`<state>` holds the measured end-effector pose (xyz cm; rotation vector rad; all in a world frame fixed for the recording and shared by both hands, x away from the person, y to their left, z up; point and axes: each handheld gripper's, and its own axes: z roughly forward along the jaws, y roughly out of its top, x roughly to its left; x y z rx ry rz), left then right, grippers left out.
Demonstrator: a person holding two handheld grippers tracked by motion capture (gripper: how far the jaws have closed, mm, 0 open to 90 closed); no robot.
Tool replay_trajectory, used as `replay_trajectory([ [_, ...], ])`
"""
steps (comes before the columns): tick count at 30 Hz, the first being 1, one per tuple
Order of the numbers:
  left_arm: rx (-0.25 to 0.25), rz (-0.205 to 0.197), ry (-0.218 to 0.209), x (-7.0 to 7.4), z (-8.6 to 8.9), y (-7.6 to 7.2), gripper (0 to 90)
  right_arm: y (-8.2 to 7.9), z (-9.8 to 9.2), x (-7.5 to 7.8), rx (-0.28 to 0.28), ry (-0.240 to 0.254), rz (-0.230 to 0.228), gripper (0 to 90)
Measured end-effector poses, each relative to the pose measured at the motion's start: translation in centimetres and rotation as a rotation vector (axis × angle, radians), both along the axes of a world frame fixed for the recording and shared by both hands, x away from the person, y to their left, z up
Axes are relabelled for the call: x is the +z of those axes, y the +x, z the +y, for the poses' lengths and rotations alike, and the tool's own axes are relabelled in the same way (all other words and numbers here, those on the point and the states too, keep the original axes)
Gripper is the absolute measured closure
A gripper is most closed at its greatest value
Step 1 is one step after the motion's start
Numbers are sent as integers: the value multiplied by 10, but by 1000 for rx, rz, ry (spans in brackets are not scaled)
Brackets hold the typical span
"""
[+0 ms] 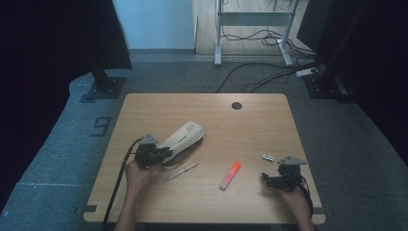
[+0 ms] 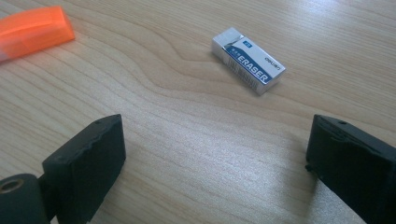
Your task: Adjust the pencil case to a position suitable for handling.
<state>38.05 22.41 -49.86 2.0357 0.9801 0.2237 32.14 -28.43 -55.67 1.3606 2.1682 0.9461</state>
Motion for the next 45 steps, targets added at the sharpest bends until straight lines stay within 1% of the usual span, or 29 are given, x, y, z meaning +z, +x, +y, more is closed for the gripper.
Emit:
replay_trajectory([
  [5, 16, -8, -36, 4, 6, 0, 769, 0, -1, 0, 10, 1, -2, 57],
  [9, 18, -14, -42, 5, 7, 0, 774, 1, -2, 0, 24, 1, -6, 79],
  [10, 20, -18, -45, 6, 7, 0, 774, 1, -3, 2, 27, 2, -2, 126],
  [12, 22, -19, -50, 7, 8, -1, 774, 1, -4, 3, 31, 2, -1, 139],
  [13, 23, -18, -54, 7, 8, -1, 774, 3, -6, 5, 42, -8, 15, 138],
  [14, 26, -19, -60, 8, 9, -1, 775, 3, -6, 5, 39, -12, 17, 141],
  [19, 25, -20, -65, 8, 9, -1, 775, 7, -9, 12, 63, -9, 12, 147],
  [20, 24, -21, -64, 8, 9, -1, 774, 10, -10, 16, 78, -4, 9, 147],
  [23, 23, -22, -63, 8, 9, -1, 774, 13, -11, 19, 88, -4, 7, 153],
  [27, 20, -23, -63, 8, 9, -1, 774, 23, -15, 25, 91, -9, 1, 227],
  [30, 17, -20, -68, 9, 9, -1, 774, 30, -16, 28, 107, -18, -8, 309],
  [31, 17, -20, -68, 9, 9, -1, 774, 30, -16, 28, 107, -18, -8, 309],
  [32, 16, -20, -68, 9, 10, -1, 773, 33, -17, 29, 122, -21, -10, 348],
  [33, 15, -20, -68, 9, 10, -1, 773, 33, -17, 29, 122, -21, -10, 348],
  [34, 14, -19, -68, 9, 10, -1, 773, 39, -17, 29, 140, -31, -9, 392],
  [35, 14, -19, -68, 9, 10, -1, 773, 39, -17, 29, 140, -31, -9, 392],
  [36, 13, -20, -68, 9, 10, -1, 773, 43, -17, 29, 157, -37, 6, 417],
  [37, 13, -20, -68, 9, 10, -1, 773, 43, -17, 29, 157, -37, 6, 417],
  [39, 12, -19, -68, 9, 10, -1, 773, 50, -16, 27, 180, -49, 25, 448],
  [45, 7, -17, -64, 8, 9, -1, 773, 59, -16, 23, 211, -53, 45, 478],
])
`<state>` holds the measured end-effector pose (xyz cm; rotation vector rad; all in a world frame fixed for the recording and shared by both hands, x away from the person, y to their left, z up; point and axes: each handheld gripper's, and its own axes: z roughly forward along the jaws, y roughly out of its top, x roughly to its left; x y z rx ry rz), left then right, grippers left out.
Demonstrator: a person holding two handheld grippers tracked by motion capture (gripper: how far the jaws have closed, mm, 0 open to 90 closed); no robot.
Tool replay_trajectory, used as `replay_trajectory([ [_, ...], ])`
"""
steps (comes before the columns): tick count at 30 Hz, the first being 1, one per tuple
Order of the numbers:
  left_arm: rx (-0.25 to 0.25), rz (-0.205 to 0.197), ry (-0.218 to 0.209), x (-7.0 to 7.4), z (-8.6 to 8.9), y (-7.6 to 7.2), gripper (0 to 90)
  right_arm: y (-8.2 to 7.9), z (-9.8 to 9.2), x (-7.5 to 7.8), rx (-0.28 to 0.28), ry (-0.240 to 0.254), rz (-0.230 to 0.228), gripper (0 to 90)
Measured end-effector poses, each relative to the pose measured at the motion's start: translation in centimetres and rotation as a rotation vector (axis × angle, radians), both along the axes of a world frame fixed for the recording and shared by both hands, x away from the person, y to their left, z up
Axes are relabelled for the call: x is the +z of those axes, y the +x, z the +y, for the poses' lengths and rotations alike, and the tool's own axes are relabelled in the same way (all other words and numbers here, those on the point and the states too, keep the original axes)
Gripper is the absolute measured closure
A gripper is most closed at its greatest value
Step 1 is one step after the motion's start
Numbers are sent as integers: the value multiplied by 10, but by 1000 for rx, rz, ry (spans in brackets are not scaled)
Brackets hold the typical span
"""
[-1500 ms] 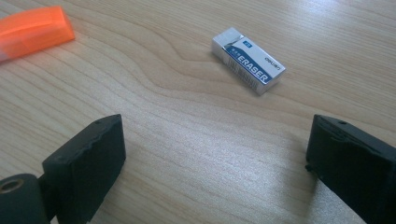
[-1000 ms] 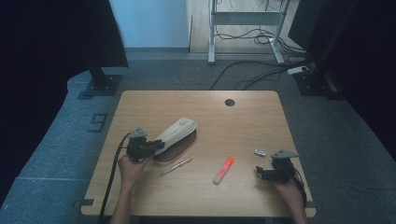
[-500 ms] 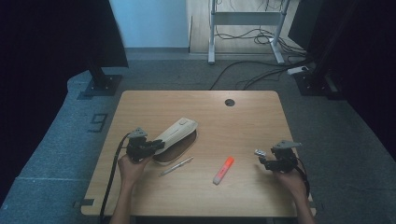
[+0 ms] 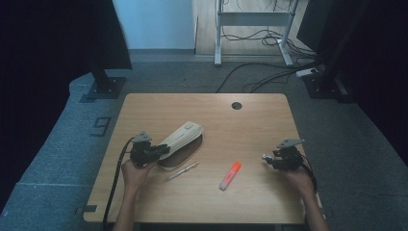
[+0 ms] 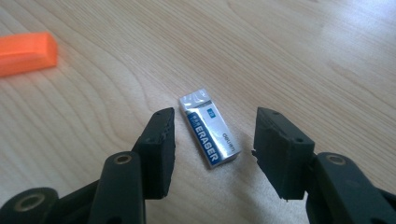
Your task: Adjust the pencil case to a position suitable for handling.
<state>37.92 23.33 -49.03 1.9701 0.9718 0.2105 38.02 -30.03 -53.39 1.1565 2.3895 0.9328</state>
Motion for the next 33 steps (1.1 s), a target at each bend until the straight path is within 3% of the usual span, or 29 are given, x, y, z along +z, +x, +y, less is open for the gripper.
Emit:
replay_trajectory([
  [4, -3, -1, 1, 0, 0, 0, 773, 5, 1, -5, 12, -21, 17, 537],
  [5, -5, 0, 0, 0, 0, 0, 772, 6, 1, -5, 21, -6, 23, 599],
  [9, -7, 0, -2, 0, 0, 0, 772, 6, 2, -5, -8, 16, 34, 711],
  [11, -9, 0, -2, 0, 1, 0, 771, 6, 1, -5, -37, 35, 46, 714],
  [20, -15, -2, 1, -1, 1, 0, 771, 2, 0, -3, -47, 69, 48, 721],
  [28, -15, -8, 9, -1, 0, 0, 771, -1, 6, 16, -32, 126, 27, 721],
  [33, -14, -17, 16, 0, -1, -1, 770, 0, 12, 22, -19, 124, 18, 720],
])
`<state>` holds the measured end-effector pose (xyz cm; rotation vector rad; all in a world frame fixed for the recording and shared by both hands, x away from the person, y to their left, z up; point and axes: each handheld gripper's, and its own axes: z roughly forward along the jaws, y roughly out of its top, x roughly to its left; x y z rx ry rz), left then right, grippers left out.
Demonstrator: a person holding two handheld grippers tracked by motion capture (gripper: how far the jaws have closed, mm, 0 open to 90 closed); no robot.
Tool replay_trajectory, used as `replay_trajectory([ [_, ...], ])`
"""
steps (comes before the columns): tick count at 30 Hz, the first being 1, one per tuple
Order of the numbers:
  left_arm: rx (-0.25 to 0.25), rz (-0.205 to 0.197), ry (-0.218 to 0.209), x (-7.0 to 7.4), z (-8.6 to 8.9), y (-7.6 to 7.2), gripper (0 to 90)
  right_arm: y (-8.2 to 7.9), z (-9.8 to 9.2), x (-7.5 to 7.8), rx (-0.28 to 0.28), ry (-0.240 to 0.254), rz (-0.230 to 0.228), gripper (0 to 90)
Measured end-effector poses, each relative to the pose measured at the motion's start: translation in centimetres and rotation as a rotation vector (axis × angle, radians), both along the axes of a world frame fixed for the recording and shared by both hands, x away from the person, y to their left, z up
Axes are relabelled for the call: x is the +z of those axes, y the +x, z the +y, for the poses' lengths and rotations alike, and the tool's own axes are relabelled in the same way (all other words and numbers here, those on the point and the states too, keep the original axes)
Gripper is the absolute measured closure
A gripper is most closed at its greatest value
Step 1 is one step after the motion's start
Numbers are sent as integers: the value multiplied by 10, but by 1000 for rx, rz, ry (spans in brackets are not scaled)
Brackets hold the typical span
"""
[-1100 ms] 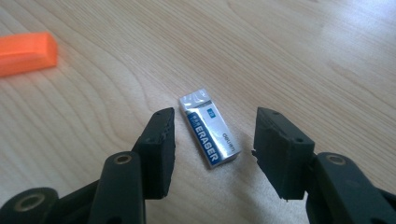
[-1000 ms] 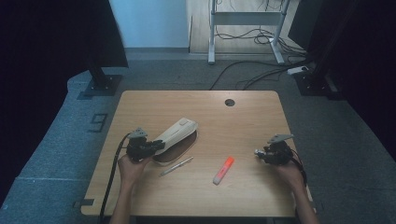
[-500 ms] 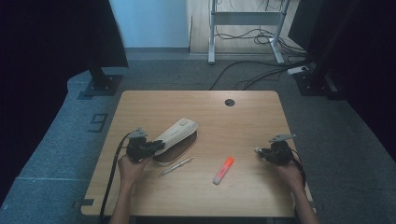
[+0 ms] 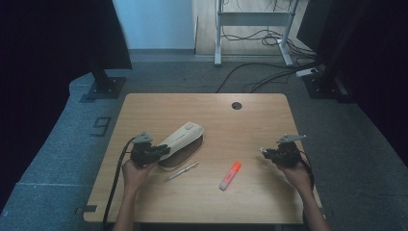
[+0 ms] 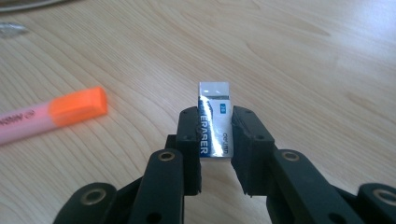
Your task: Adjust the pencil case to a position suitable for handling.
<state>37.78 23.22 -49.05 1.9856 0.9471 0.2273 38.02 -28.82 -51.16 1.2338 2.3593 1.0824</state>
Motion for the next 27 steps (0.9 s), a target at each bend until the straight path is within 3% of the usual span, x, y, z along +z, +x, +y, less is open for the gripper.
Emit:
replay_trajectory([
  [13, 1, 0, -21, 1, 1, 0, 771, 8, 30, 14, 58, 6, -30, 720],
  [27, 1, -2, -23, 1, 2, 0, 771, 17, 52, 13, 85, 10, -28, 720],
])
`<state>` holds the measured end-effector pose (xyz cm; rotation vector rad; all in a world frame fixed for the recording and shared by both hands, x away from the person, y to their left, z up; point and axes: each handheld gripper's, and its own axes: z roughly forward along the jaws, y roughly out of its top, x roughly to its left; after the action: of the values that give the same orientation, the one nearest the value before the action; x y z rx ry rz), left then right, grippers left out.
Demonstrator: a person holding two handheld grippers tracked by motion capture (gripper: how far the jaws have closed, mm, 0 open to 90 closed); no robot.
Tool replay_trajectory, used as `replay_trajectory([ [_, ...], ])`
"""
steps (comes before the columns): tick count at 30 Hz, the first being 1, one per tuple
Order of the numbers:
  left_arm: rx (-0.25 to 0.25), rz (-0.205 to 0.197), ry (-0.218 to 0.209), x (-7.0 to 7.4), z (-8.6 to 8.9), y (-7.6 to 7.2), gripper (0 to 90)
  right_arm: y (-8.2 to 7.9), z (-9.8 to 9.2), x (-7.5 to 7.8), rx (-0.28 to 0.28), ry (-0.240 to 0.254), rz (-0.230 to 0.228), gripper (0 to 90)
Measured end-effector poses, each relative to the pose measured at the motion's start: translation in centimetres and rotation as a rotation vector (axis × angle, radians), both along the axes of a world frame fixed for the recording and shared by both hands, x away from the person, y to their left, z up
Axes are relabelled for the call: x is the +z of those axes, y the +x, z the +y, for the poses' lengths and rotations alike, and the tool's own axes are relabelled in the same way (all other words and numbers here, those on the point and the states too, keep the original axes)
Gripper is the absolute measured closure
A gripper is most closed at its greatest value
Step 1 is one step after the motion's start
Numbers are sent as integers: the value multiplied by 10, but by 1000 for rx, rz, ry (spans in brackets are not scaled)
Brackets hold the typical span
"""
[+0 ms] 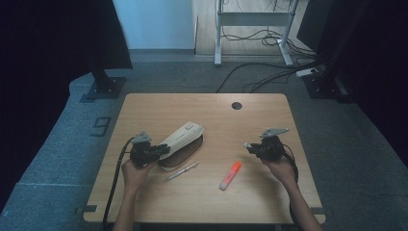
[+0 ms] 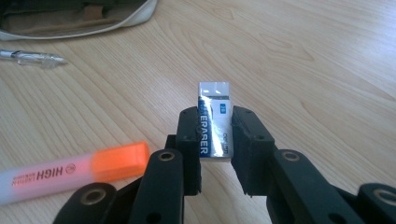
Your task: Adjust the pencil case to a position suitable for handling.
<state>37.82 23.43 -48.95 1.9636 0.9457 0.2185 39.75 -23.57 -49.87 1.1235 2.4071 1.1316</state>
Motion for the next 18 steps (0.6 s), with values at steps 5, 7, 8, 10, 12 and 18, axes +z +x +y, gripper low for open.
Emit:
replay_trajectory([
  [5, -1, 1, 0, 0, 0, 0, 771, 6, 14, 3, 19, -7, -1, 720],
  [7, -1, 1, 0, 0, 0, 0, 772, 7, 16, 3, 23, -7, 0, 720],
  [8, -1, 1, 0, 0, 0, 0, 771, 8, 19, 4, 26, -9, 1, 720],
  [10, -1, 1, 0, 0, 0, 0, 771, 10, 23, 4, 30, -8, -1, 720],
  [12, -2, 2, 0, 0, 0, 0, 771, 12, 26, 4, 38, -11, -3, 720],
  [18, -2, 3, -1, 0, 0, 0, 772, 17, 39, 1, 53, -13, 4, 720],
])
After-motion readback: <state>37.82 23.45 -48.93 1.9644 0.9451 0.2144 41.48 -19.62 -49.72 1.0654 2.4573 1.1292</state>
